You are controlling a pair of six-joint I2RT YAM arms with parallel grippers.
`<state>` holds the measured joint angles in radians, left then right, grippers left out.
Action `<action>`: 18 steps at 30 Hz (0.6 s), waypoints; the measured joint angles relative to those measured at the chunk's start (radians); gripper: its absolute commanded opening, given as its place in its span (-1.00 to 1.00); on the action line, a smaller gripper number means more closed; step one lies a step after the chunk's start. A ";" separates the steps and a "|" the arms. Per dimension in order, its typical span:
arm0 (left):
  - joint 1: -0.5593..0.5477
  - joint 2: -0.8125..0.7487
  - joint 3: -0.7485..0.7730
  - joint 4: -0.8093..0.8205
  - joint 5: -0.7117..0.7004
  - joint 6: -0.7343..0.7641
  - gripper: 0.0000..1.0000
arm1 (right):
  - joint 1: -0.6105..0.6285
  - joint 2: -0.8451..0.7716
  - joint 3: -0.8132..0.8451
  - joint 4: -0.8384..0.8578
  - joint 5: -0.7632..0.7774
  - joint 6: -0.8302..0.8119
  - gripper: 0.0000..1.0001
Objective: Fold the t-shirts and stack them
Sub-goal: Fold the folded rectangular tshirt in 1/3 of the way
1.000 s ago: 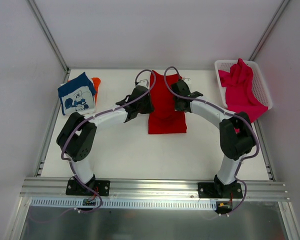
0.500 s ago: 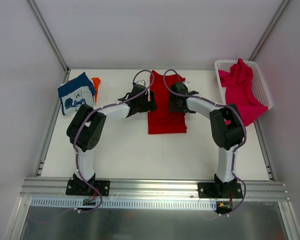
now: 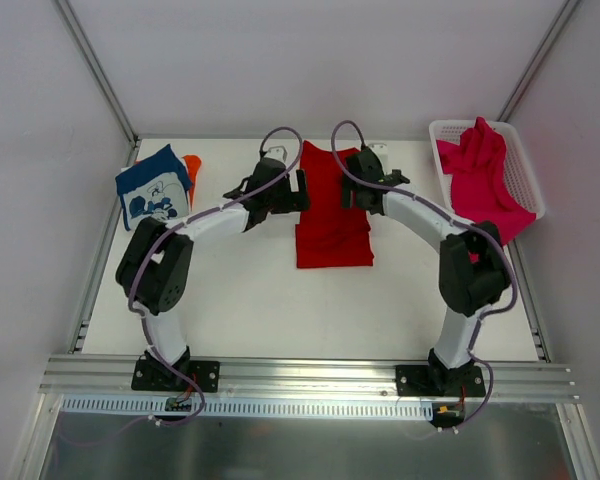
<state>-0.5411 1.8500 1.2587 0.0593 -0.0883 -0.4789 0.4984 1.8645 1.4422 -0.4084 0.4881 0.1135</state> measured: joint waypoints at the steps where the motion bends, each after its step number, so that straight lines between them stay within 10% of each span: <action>1: 0.000 -0.045 -0.010 -0.001 -0.001 0.011 0.98 | 0.008 -0.037 0.000 -0.001 0.000 -0.006 0.56; 4: 0.004 -0.187 -0.053 0.003 -0.003 0.030 0.98 | 0.055 -0.163 0.000 0.000 -0.024 -0.019 -0.98; 18: 0.006 -0.654 -0.484 -0.027 -0.055 0.023 0.98 | 0.263 -0.064 -0.099 -0.020 -0.127 0.171 -0.99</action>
<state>-0.5346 1.1961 0.7750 0.0319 -0.1436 -0.4561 0.7612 1.8008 1.3430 -0.4286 0.3614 0.2848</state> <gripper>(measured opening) 0.990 0.009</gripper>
